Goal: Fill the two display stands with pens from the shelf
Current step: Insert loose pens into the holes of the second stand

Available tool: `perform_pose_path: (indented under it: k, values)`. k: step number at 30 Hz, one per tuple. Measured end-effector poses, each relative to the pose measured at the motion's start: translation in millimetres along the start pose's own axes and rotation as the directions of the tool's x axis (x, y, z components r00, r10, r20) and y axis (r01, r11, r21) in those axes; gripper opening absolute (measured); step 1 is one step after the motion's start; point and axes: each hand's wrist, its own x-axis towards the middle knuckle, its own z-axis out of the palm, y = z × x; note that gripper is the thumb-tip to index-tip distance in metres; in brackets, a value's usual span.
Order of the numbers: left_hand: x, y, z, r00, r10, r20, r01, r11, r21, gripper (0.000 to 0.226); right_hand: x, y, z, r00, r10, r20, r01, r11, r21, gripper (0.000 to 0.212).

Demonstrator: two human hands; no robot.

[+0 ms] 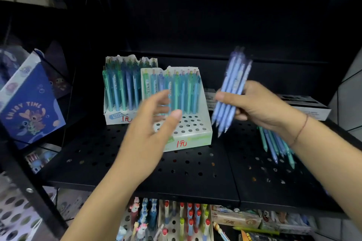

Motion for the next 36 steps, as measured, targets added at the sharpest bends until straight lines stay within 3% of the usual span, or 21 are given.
perform_pose_path:
  k: [3,5,8,12,18,20,25,28,32,36]
  values:
    - [5.0,11.7,14.4,0.928,-0.077,0.365,0.177,0.952,-0.251,0.053,3.7,-9.6,34.2,0.987,-0.035,0.156,0.033,0.999,0.015,0.021]
    - [7.7,10.1,17.5,0.902,-0.108,0.417,0.276,0.888,-0.367,0.042,9.4,-13.7,49.6,0.981,-0.064,0.180,0.066,0.998,-0.004,0.025]
    - [8.5,1.8,9.9,0.914,-0.145,0.380,0.298,0.874,-0.384,0.028,20.1,-20.6,62.4,0.983,-0.089,0.161,0.097,0.995,-0.040,0.028]
    - [7.8,-7.3,0.5,0.932,-0.198,0.304,0.301,0.889,-0.344,0.030,32.7,-25.3,75.4,0.973,-0.078,0.216,0.102,0.989,-0.103,0.030]
    - [5.8,-10.9,-7.2,0.969,-0.192,0.157,0.233,0.922,-0.309,0.024,47.3,-32.2,84.5,0.963,-0.135,0.233,0.150,0.988,-0.048,0.016]
    - [5.2,-13.5,-10.4,0.973,-0.197,0.121,0.225,0.928,-0.297,0.025,53.1,-34.5,85.6,0.964,-0.142,0.224,0.148,0.989,-0.008,0.020]
    - [5.5,-25.3,-20.7,0.979,-0.205,-0.018,0.196,0.955,-0.225,0.036,61.4,-40.8,88.9,0.972,-0.197,0.129,0.176,0.972,0.153,0.017]
    - [6.1,-30.7,-24.5,0.972,-0.218,-0.091,0.182,0.936,-0.302,0.029,67.5,-41.3,89.6,0.971,-0.239,-0.026,0.239,0.945,0.222,0.023]
    - [5.0,-43.9,-25.2,0.948,-0.270,-0.170,0.185,0.899,-0.398,0.025,75.5,-32.8,85.9,0.902,-0.352,-0.249,0.346,0.936,-0.068,0.068]
    - [2.9,-51.4,-22.6,0.934,-0.301,-0.193,0.195,0.881,-0.432,0.024,72.9,-16.6,100.2,0.876,-0.426,-0.227,0.362,0.891,-0.274,0.079]
